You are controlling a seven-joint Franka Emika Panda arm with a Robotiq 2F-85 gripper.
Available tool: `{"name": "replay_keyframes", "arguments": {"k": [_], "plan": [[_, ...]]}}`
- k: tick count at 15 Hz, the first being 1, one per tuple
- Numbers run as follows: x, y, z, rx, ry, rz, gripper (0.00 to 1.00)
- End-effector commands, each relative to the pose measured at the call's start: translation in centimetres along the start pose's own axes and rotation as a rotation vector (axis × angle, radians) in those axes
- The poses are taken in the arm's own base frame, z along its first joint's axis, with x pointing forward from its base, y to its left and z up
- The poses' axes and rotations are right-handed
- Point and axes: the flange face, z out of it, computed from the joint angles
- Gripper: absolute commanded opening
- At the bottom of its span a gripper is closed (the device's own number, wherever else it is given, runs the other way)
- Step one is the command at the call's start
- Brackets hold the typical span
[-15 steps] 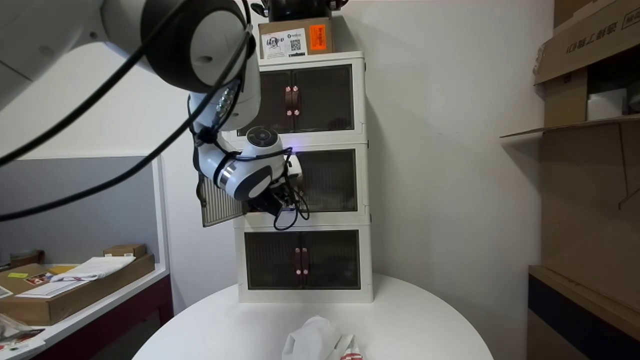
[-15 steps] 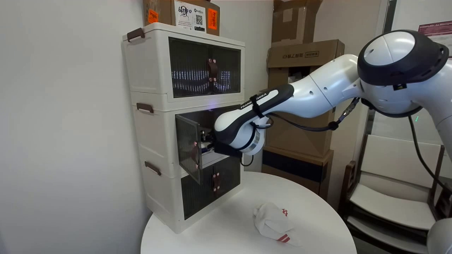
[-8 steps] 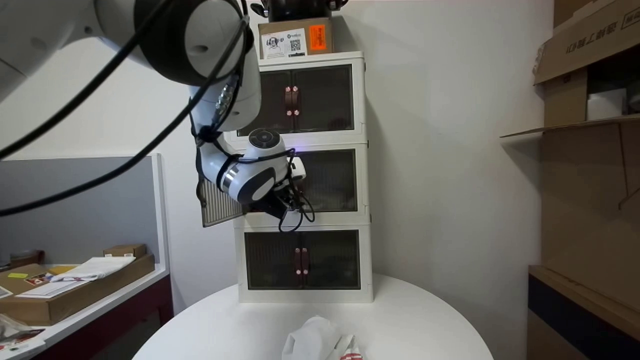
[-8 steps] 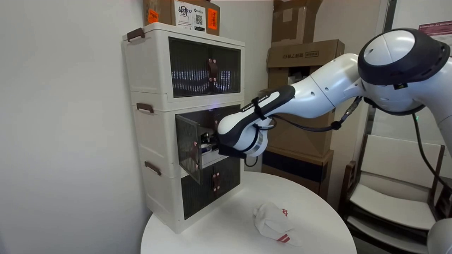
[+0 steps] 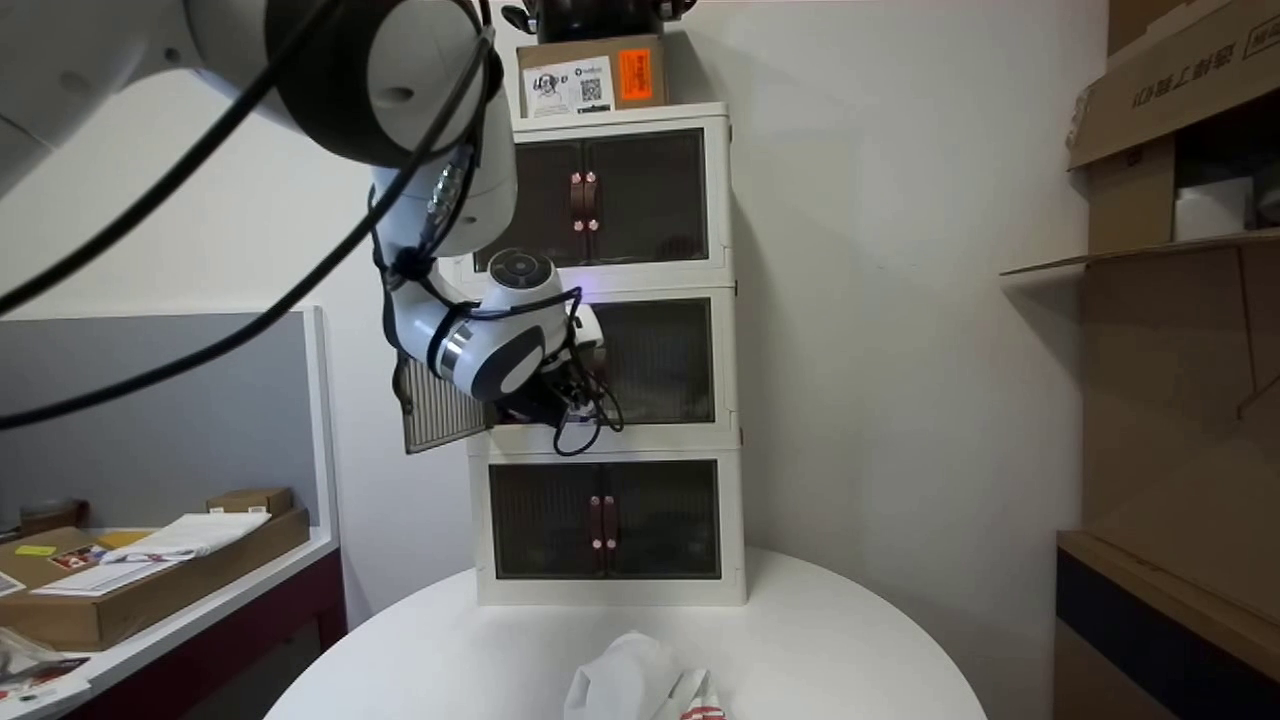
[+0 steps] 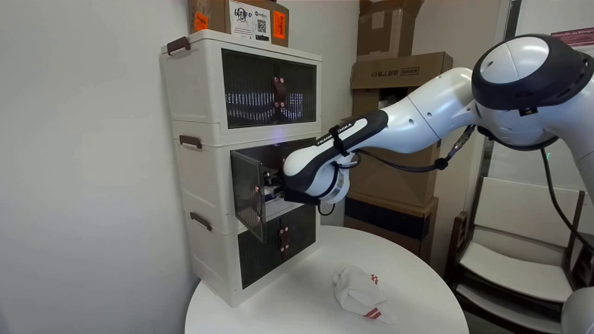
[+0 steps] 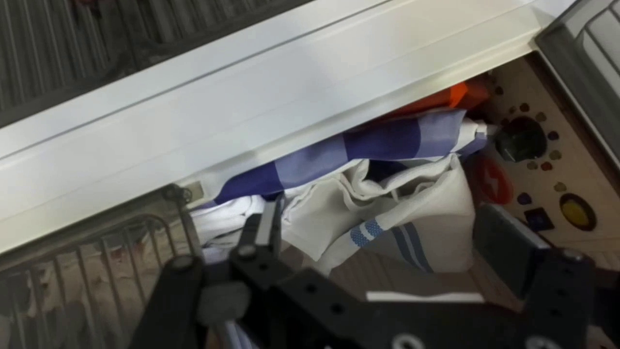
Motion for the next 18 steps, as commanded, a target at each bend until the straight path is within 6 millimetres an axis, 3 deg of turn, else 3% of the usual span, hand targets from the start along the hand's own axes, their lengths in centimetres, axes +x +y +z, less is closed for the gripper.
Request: {"name": "replay_keyframes", "arguments": {"k": [1,5,12,18], "plan": [[0.8,-0.9,-0.1,0.016,0.025,-0.014,1.0],[1.0,-0.6,-0.4,-0.003,0.041,-0.025,1.0],[0.6,3.9,-1.0,-0.084,0.025,-0.042,1.0],[0.6,4.4,-0.4,-0.08,-0.002,-0.062,1.0]]}}
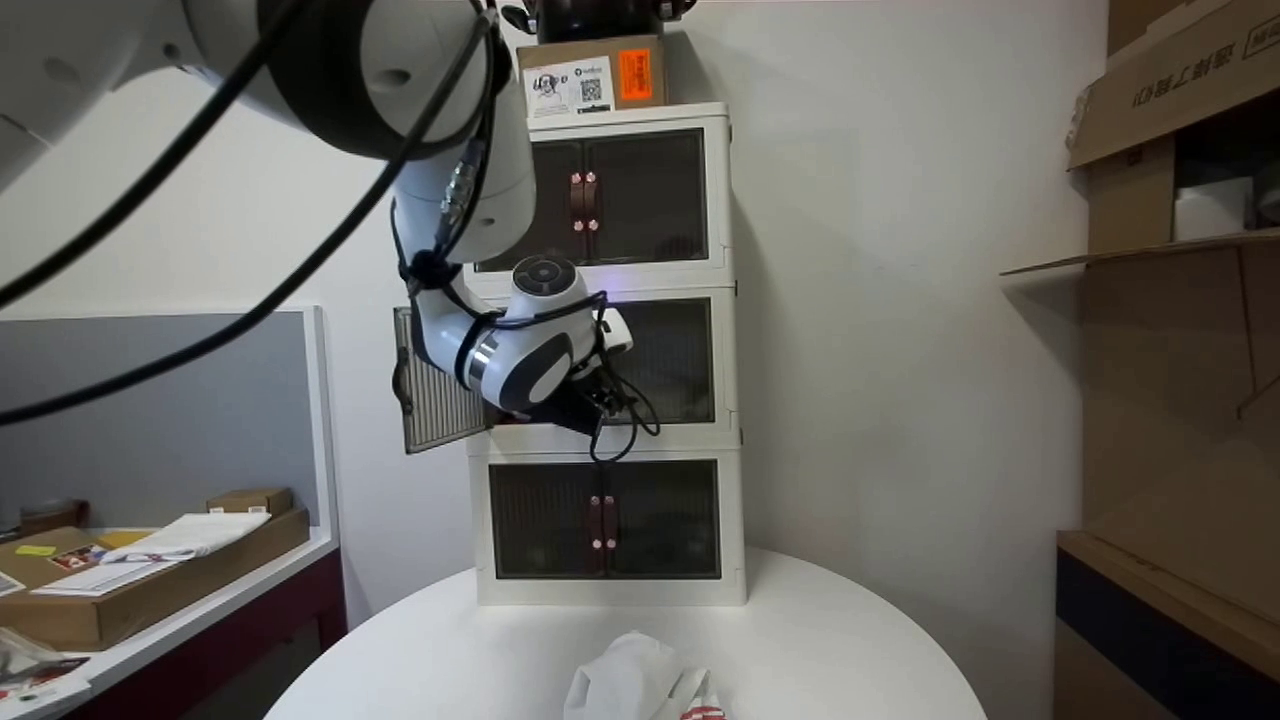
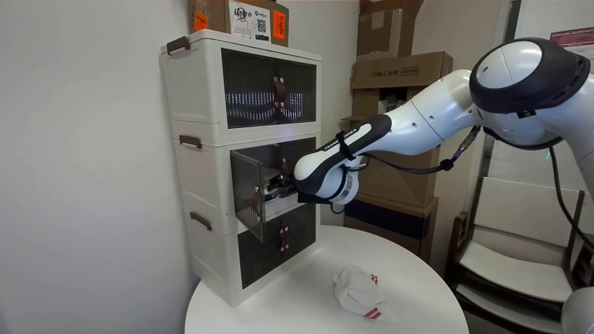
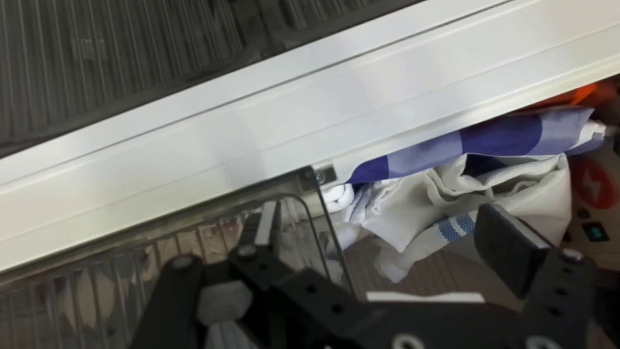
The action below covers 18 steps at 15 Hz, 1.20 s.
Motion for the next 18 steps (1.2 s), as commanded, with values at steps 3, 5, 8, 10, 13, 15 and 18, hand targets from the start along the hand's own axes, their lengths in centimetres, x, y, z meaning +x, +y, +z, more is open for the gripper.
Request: {"name": "replay_keyframes", "arguments": {"k": [3,5,8,10,13,15,18], "plan": [[0.4,-1.1,0.4,0.028,-0.038,-0.039,1.0],[0.4,-1.9,0.5,0.047,-0.052,-0.062,1.0],[0.7,-3.3,0.6,0.071,-0.065,-0.103,1.0],[1.1,-4.4,0.6,0.086,-0.067,-0.13,1.0],[1.5,-5.7,0.5,0.105,-0.069,-0.162,1.0],[1.8,-6.3,0.4,0.105,-0.065,-0.191,1.0],[2.6,-6.6,0.3,0.092,-0.064,-0.236,1.0]]}}
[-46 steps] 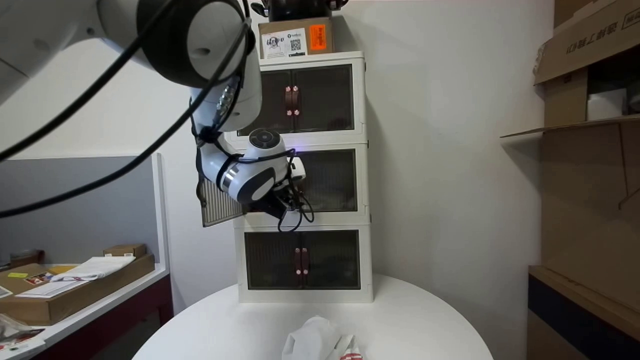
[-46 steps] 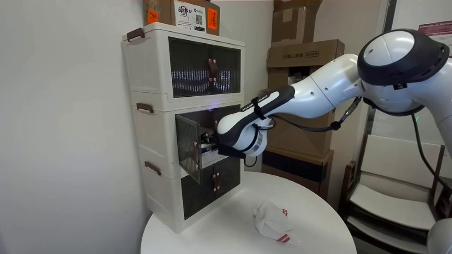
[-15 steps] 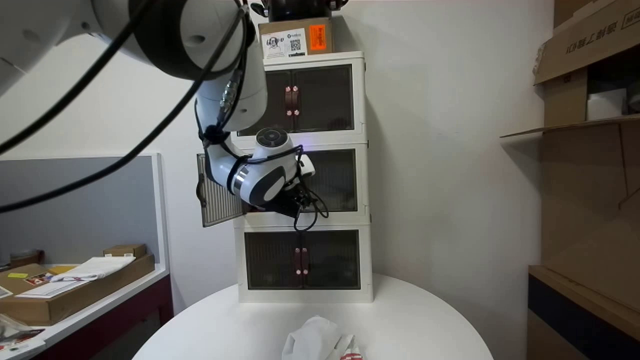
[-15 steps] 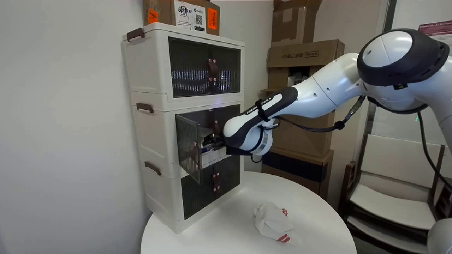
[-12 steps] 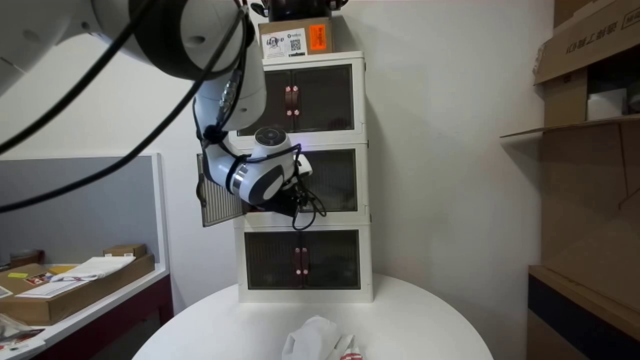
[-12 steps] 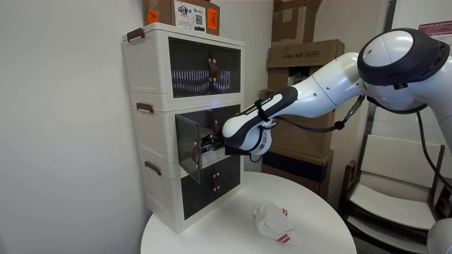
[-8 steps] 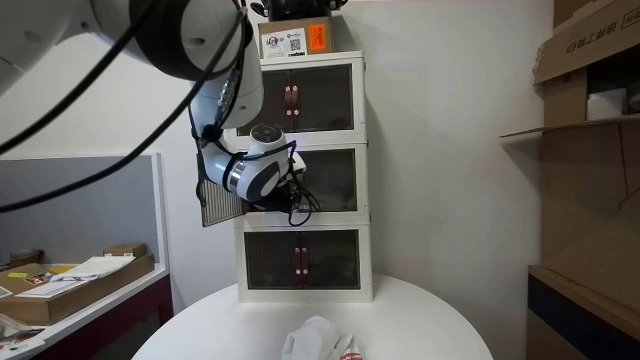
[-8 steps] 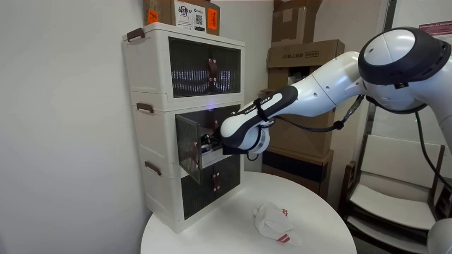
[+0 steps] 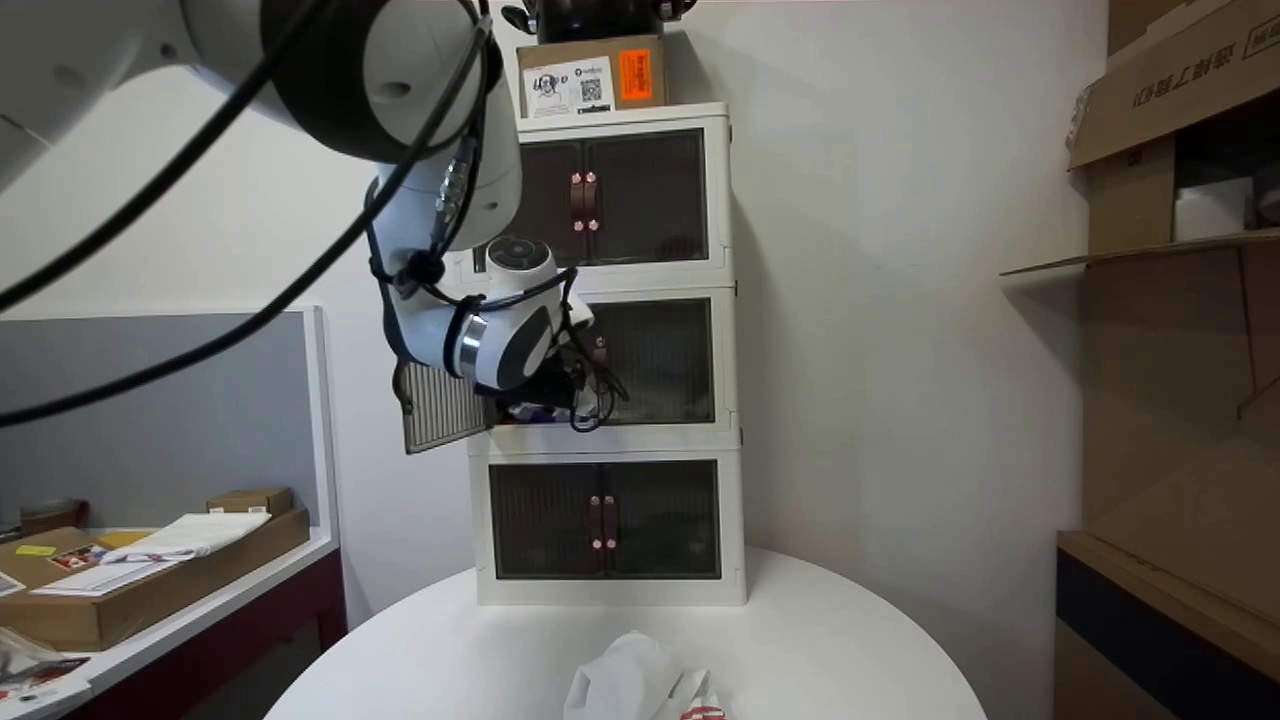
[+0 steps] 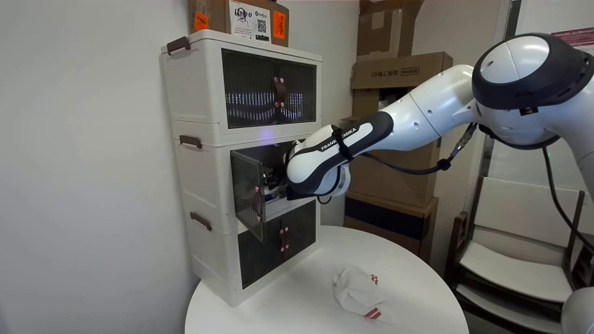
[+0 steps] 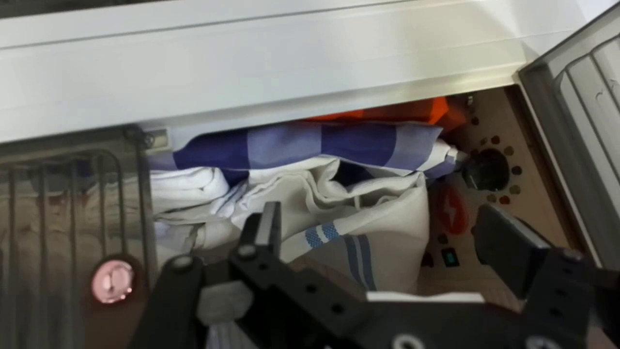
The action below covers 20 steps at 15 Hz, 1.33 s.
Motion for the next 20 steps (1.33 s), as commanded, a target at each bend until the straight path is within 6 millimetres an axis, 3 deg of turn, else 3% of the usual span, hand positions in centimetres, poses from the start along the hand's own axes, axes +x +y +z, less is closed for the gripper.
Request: {"name": "replay_keyframes", "arguments": {"k": [1,8,14,18,19,20], "plan": [[1.6,0.2,-0.1,-0.022,-0.012,-0.037,1.0],[3.8,0.2,1.0,-0.093,-0.083,-0.08,1.0],[4.7,-3.1,4.3,-0.163,-0.141,-0.069,1.0],[4.0,-4.9,6.6,-0.231,-0.15,-0.021,1.0],[3.9,-4.7,4.8,-0.237,-0.163,-0.082,1.0],[3.8,-4.7,5.3,-0.247,-0.163,-0.068,1.0]]}}
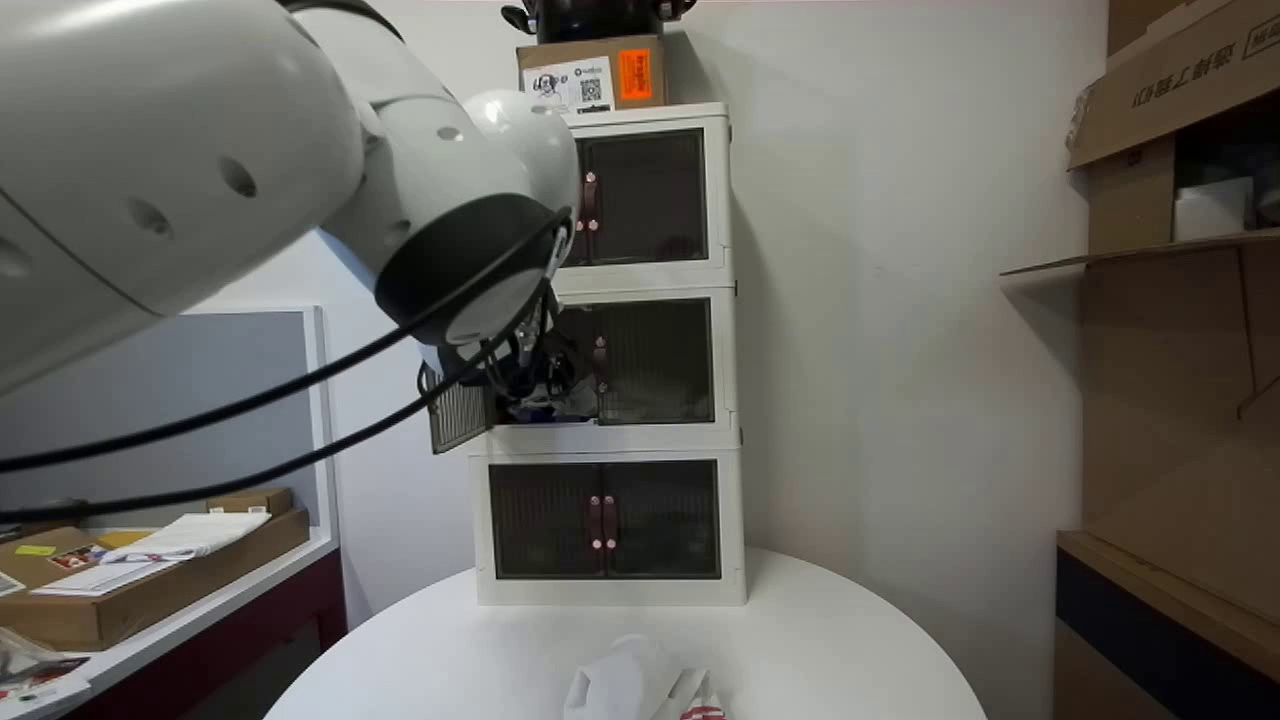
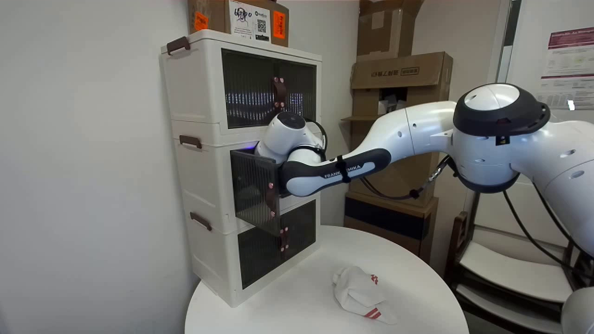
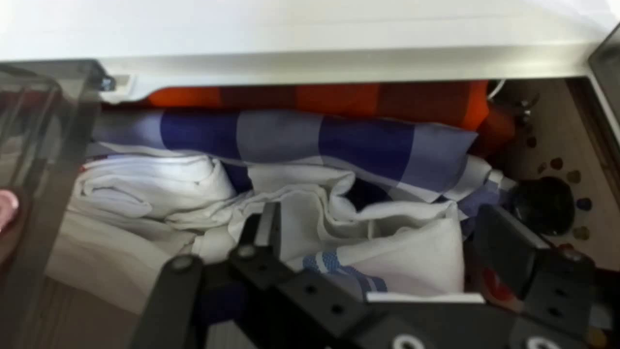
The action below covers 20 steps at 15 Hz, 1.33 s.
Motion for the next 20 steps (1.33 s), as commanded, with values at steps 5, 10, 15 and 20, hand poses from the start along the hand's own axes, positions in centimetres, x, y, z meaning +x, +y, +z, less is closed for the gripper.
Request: {"name": "replay_keyframes", "arguments": {"k": [5,10,15,20], "plan": [[-0.22,0.21,0.92,0.021,-0.001,0.03,1.0],[-0.14,0.21,0.86,0.021,0.0,0.031,1.0],[-0.13,0.21,0.86,0.021,0.0,0.031,1.0],[-0.13,0.21,0.86,0.021,0.0,0.031,1.0]]}}
